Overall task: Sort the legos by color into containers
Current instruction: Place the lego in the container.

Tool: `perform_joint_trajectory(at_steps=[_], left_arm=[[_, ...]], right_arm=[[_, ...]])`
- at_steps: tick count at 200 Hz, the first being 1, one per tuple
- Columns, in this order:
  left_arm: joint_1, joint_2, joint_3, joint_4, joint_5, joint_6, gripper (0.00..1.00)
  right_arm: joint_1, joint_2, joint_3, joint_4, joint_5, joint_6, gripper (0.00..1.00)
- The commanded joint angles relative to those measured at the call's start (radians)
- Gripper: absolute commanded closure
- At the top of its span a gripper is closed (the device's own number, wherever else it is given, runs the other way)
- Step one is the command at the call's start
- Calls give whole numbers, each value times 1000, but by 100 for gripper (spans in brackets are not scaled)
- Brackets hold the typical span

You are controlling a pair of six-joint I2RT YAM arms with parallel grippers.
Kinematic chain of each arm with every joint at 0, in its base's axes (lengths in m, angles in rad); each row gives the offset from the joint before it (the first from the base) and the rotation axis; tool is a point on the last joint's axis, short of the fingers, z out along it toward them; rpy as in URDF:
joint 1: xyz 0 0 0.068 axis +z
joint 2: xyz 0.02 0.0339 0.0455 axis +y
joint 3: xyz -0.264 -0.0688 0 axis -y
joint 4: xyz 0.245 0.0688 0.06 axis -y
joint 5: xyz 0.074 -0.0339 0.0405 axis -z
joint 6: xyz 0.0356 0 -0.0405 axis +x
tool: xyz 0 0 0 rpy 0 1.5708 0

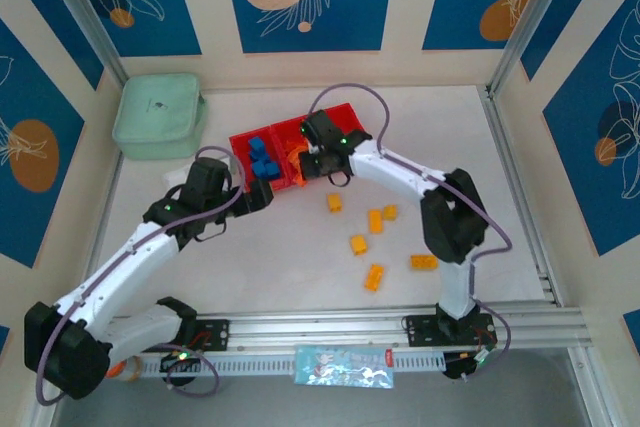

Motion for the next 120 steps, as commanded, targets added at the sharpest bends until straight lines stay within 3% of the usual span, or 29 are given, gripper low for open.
perform_joint_trajectory(at_steps=[1,46,71,95,120], left_arm=[[26,30,46,-6,1,45,1],[44,74,85,-2,14,64,1],[49,89,106,-12,17,74,1],[49,90,114,-14,26,75,1],[50,82,112,-8,58,69,1]], right_arm=[[-22,98,131,-25,74,-47,100],[-63,302,411,-79,126,-100,100],[-68,369,525,-119,99,-111,81],[-66,338,543,-130,68,-106,72],[-60,222,449,-104,46,-101,66]])
